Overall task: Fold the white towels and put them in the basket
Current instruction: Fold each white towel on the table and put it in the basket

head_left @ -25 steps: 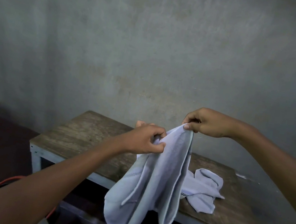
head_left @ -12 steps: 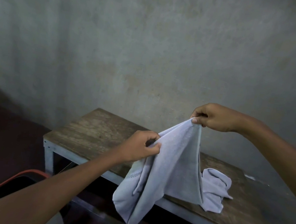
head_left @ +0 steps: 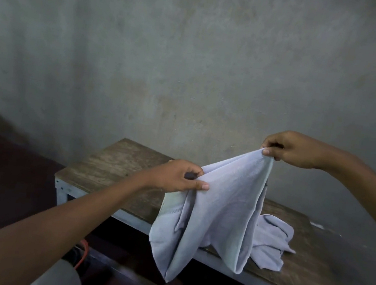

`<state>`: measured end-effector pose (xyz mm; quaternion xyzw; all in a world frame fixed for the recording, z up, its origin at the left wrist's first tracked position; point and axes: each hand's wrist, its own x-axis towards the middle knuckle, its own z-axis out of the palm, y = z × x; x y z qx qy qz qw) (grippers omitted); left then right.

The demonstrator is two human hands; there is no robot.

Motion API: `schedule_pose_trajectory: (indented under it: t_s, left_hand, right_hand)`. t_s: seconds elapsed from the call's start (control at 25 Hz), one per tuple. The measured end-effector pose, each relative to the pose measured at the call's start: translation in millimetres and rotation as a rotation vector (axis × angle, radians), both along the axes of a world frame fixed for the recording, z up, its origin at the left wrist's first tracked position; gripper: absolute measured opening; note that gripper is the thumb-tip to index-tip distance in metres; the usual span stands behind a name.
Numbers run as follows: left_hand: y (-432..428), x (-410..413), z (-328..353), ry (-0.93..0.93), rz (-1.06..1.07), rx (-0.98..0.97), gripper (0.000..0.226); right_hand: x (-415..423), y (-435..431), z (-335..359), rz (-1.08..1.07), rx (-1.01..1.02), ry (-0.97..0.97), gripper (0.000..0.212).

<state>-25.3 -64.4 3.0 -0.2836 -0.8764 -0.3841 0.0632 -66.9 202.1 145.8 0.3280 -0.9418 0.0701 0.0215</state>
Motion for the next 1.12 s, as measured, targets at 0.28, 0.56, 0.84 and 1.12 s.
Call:
schedule_pose_trajectory:
  t_s: [0.28,0.56,0.84,1.12]
  left_hand:
    - [-0.8,-3.5,36.2,0.033,-0.069,-0.202,0.029]
    - [-19.7,-12.6,79.6,0.094,0.003,-0.281,0.023]
    - [-25.3,-7.4,83.4,0.203,0.056,-0.035,0.008]
    - [-20.6,-10.7,72.8,0.179,0.155,0.369,0.013]
  right_hand:
    - [-8.3,43.1,7.8,-0.104,-0.064,0.079,0.016]
    - [-12.3,86.5,20.8,-0.239,-0.176,0.148,0.016]
    - [-7.5,111.7,24.8,-0.305,-0.224,0.181,0.023]
    - [-2.8,109.2,28.1,-0.308,-0.277,0.174,0.015]
